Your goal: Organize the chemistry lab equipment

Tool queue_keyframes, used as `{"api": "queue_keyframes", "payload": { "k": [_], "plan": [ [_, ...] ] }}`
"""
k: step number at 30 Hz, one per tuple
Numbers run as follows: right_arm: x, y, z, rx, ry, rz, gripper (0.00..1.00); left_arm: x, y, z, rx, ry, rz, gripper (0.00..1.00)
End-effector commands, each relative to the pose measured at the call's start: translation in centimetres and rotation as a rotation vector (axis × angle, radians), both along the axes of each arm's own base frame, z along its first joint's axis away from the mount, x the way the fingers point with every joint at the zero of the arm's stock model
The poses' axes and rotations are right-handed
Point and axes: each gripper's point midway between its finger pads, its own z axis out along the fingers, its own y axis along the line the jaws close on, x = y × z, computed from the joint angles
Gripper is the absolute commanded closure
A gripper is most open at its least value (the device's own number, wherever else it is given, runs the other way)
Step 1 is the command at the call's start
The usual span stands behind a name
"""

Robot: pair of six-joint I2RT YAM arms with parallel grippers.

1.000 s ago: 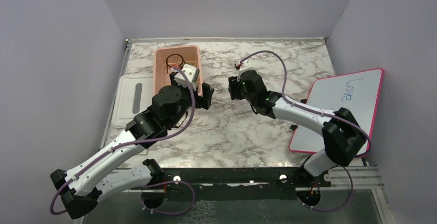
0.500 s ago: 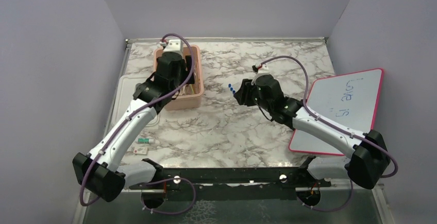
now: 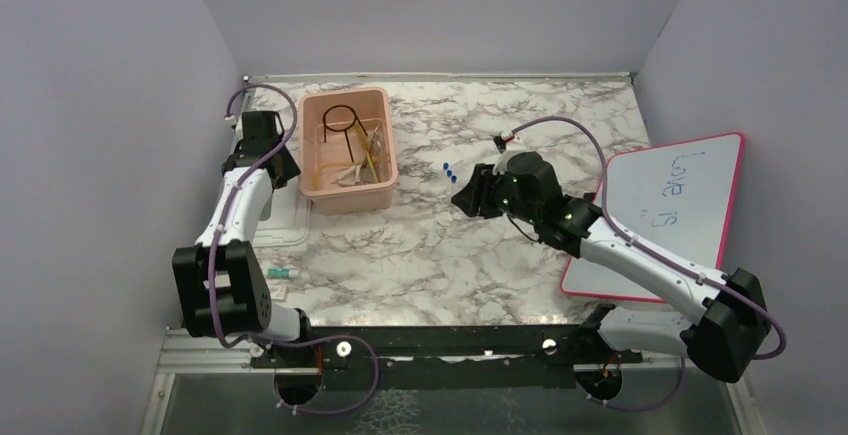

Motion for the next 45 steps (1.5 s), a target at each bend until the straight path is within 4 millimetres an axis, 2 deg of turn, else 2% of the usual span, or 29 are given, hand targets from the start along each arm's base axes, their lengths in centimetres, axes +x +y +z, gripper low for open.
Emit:
{"api": "queue_keyframes", "payload": {
  "k": [1, 6, 12, 18, 20, 23, 26, 37, 42, 45],
  "plan": [
    [-1.4, -0.6, 0.7, 0.018, 0.0, 0.018, 0.55, 0.3, 0.4, -4.2, -0.141, 0.057, -0.008, 0.48],
    [-1.7, -1.1, 0.7, 0.018, -0.012, 0.016, 0.54, 1.7, -2.0, -5.3, -0.288, 0.066, -0.134, 0.51],
    [-1.6, -0.9, 0.4, 0.006, -0.01, 0.023, 0.54, 2.8, -5.3, -5.0, -0.446, 0.027, -0.263, 0.51],
    [-1.5, -0.9, 0.2, -0.001, -0.011, 0.022, 0.54, 3.0, -7.9, -5.1, -0.518, 0.019, -0.376, 0.42],
    [-1.5, -0.9, 0.2, -0.002, -0.011, 0.023, 0.54, 2.9, -7.0, -5.8, -0.458, 0.048, -0.339, 0.41],
    [-1.5, -0.9, 0.2, -0.003, -0.01, 0.024, 0.54, 2.4, -3.7, -7.0, -0.308, 0.116, -0.207, 0.43],
    [-1.6, -1.0, 0.0, -0.008, -0.008, 0.025, 0.54, 2.0, -2.1, -7.8, -0.239, 0.177, -0.167, 0.46],
    [-1.4, -0.5, 0.0, 0.003, -0.005, 0.039, 0.54, 1.5, -2.2, -11.4, -0.226, 0.322, -0.223, 0.56],
    [-1.4, -0.4, 0.0, 0.015, -0.003, 0.035, 0.54, 0.7, -2.2, -13.0, -0.194, 0.396, -0.237, 0.57],
    [-1.5, -0.3, 0.1, 0.024, -0.003, 0.037, 0.54, 0.3, -2.6, -13.8, -0.163, 0.439, -0.249, 0.65]
  ]
}}
